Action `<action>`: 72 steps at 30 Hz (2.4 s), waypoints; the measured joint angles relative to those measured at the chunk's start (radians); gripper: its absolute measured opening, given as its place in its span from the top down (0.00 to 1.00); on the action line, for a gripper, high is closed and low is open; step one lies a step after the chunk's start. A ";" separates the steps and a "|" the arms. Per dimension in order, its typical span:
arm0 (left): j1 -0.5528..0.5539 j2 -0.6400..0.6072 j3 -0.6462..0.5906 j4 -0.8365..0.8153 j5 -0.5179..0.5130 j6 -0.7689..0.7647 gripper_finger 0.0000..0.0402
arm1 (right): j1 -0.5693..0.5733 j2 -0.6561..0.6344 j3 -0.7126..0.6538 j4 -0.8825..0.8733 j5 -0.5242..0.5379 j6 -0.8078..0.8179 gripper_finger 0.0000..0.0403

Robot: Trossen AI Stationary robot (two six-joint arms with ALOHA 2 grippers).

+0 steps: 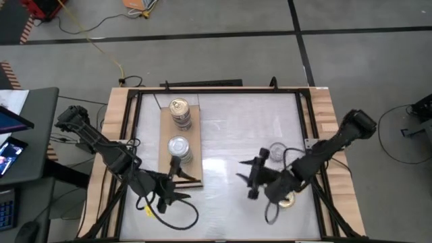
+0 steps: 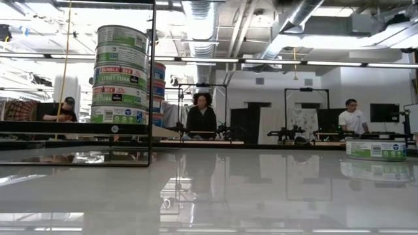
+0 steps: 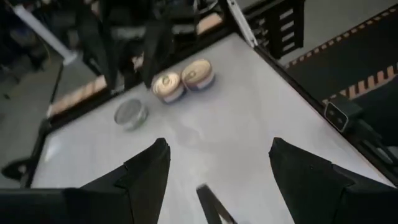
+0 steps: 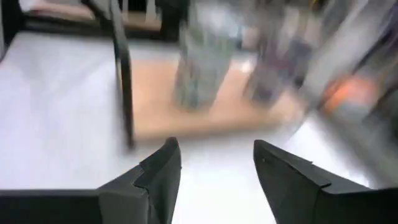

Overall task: Stack canned seafood by type on shelf
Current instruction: Stack the blue-pink tuna can on top of the other blue-pink tuna can on the shelf

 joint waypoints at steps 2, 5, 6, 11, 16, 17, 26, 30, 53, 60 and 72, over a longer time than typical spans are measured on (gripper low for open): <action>0.000 0.000 -0.022 0.054 0.003 0.042 0.34 | -0.026 -0.025 0.000 -0.210 -0.083 0.245 0.45; -0.023 -0.001 -0.025 0.086 0.009 0.076 0.34 | -0.059 -0.011 -0.002 -0.497 -0.097 0.521 0.51; -0.032 -0.002 -0.025 0.094 0.007 0.091 0.34 | -0.071 -0.001 -0.002 -0.570 -0.112 0.595 0.52; -0.077 -0.003 -0.025 0.131 -0.098 0.180 0.34 | -0.170 0.073 -0.002 -0.821 -0.413 0.755 0.60; -0.096 -0.003 -0.025 0.157 -0.114 0.213 0.34 | -0.225 0.131 -0.002 -0.907 -0.538 0.741 0.64; -0.098 -0.003 -0.025 0.156 -0.114 0.213 0.34 | -0.233 0.139 -0.002 -0.929 -0.582 0.732 0.64; -0.108 -0.014 -0.076 0.161 -0.119 0.234 0.34 | -0.186 0.102 0.000 -0.952 -1.110 0.777 0.63; -0.107 -0.024 -0.079 0.168 -0.164 0.224 0.34 | -0.145 0.093 -0.001 -1.032 -1.146 0.836 0.65; -0.186 -0.082 -0.081 0.085 -0.372 0.165 0.34 | -0.349 0.159 0.022 -1.030 -0.964 0.589 0.70; -0.186 -0.084 -0.081 0.076 -0.370 0.143 0.34 | -0.296 0.163 0.057 -1.072 -0.974 0.615 0.70; -0.186 -0.084 -0.081 0.075 -0.368 0.138 0.34 | -0.264 0.208 0.006 -1.063 -0.998 0.635 0.70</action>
